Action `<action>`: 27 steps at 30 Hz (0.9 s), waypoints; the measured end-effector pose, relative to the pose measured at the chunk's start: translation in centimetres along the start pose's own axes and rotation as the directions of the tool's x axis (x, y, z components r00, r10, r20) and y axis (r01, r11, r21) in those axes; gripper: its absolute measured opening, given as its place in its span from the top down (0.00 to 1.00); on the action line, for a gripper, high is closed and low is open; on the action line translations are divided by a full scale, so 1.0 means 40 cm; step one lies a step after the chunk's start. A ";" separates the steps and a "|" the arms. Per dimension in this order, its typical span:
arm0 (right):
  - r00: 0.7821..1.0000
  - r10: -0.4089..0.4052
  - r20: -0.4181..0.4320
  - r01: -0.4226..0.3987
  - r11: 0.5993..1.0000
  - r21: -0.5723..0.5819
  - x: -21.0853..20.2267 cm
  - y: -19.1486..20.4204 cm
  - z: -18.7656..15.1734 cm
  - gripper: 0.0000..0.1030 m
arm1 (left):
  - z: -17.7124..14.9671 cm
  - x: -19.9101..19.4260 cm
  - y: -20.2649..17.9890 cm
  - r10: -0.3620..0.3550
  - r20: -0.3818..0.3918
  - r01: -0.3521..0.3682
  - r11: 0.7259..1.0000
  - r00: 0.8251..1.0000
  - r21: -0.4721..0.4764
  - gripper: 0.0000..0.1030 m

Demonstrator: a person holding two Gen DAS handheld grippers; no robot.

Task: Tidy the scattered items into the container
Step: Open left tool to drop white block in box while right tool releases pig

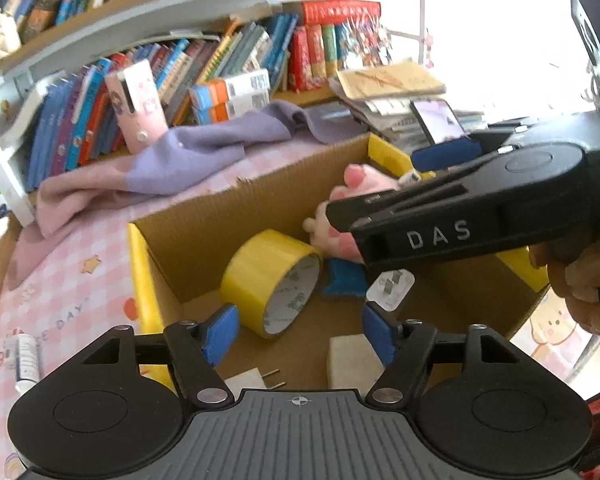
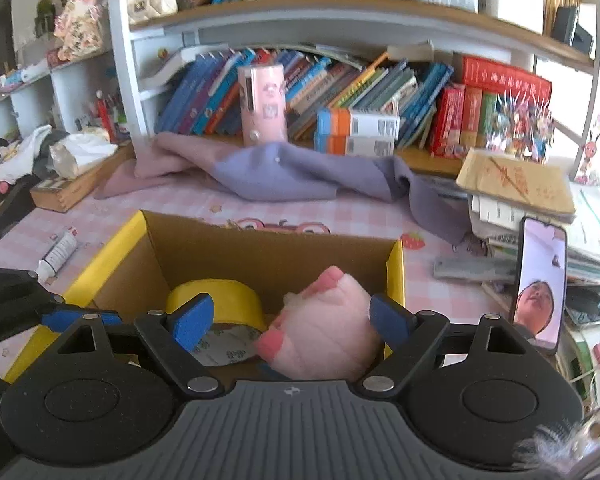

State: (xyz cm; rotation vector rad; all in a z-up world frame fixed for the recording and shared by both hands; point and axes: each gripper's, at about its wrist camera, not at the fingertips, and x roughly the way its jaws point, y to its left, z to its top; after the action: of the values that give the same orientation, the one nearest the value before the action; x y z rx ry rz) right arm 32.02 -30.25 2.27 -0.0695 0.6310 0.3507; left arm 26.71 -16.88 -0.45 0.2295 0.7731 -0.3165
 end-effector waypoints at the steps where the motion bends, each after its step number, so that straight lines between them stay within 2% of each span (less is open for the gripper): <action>1: 1.000 0.002 0.012 -0.002 1.000 -0.005 -0.009 0.005 0.000 0.18 | -0.001 -0.013 0.001 0.008 0.015 -0.008 1.000 1.000 -0.006 0.29; 7: 0.997 -0.001 0.081 0.005 0.999 -0.048 -0.069 0.028 -0.009 0.18 | -0.021 -0.091 0.026 0.065 0.079 -0.060 0.996 0.995 -0.060 0.19; 13: 0.993 -0.012 0.117 0.020 0.998 -0.065 -0.114 0.036 -0.028 0.18 | -0.057 -0.154 0.047 0.148 0.131 -0.127 0.979 0.980 -0.157 0.09; 15: 0.990 -0.019 0.137 0.025 0.999 -0.048 -0.124 0.037 -0.038 0.18 | -0.064 -0.151 0.048 0.148 0.129 -0.128 0.980 0.981 -0.153 0.07; 17: 0.985 -0.035 0.168 0.042 0.998 -0.039 -0.131 0.044 -0.046 0.18 | -0.063 -0.144 0.047 0.176 0.117 -0.160 0.978 0.977 -0.134 0.07; 20: 0.972 -0.070 0.224 0.094 0.991 -0.098 -0.146 0.070 -0.060 0.18 | -0.066 -0.146 0.050 0.221 0.127 -0.205 0.971 0.967 -0.127 0.06; 23: 0.969 -0.096 0.226 0.128 0.983 -0.132 -0.161 0.090 -0.068 0.15 | -0.078 -0.157 0.061 0.212 0.143 -0.193 0.971 0.967 -0.138 0.04; 27: 0.974 -0.139 0.181 0.153 0.986 -0.068 -0.172 0.096 -0.078 0.14 | -0.096 -0.167 0.067 0.174 0.148 -0.157 0.980 0.973 -0.119 0.04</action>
State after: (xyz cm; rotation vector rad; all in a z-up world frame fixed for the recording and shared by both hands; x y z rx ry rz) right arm 23.78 -29.22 3.97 -0.1607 0.4338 0.2366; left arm 20.70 -11.86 1.89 0.1649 0.6077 -0.1323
